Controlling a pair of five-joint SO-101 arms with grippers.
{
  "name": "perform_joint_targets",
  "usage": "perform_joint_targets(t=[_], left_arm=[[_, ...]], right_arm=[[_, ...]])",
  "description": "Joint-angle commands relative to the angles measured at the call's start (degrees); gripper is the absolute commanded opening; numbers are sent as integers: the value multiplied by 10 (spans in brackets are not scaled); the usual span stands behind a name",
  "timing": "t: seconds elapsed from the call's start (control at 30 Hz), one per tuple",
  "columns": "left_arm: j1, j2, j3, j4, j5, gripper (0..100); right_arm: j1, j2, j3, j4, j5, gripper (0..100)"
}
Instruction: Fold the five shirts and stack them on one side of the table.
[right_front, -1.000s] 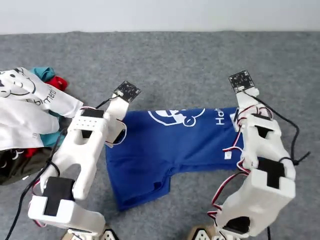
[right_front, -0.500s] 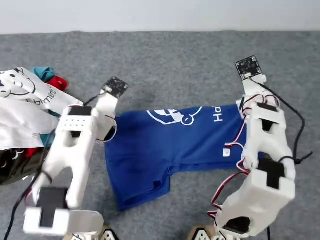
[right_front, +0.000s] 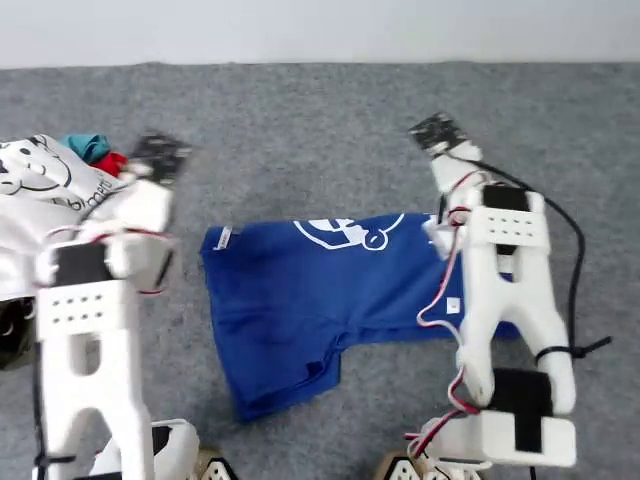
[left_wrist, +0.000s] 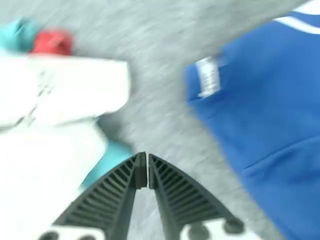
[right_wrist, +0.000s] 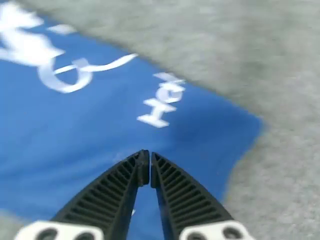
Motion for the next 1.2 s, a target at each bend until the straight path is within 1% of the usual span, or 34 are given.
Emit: perform_joint_targets(t=[0.0,0.17,0.37,0.43,0.5,0.67,0.73,0.83,0.9,1.03,1.17], left_arm=[[-95,-26,-28,19,-1,15],[-188,-27,-28,34,-2,15],[-268,-27,-28,40,-2,15],[-296,-27,-28,40,-2,15],[-322,-27,-28,40,-4,15],[-371,-27,-25,39,-51,15],[-384,-27,-25,36,-69,15],[-394,-24,-25,35,-91,15],[-394,-24,-25,35,-96,15],[-394,-24,-26,35,-96,15],[-392,-24,-26,35,-96,15]], right_arm=[[-68,-48,-33,84,-3,13],[-187,-56,-33,168,-17,11],[-335,-43,-31,198,-106,10],[-382,-30,-31,208,-125,10],[-421,-19,-31,209,-134,10],[-503,2,-31,204,-127,21],[-539,8,-31,207,-107,72],[-588,23,-30,210,-101,203],[-614,32,-30,210,-100,256],[-660,52,-29,217,-73,260],[-685,80,-27,227,-70,260]])
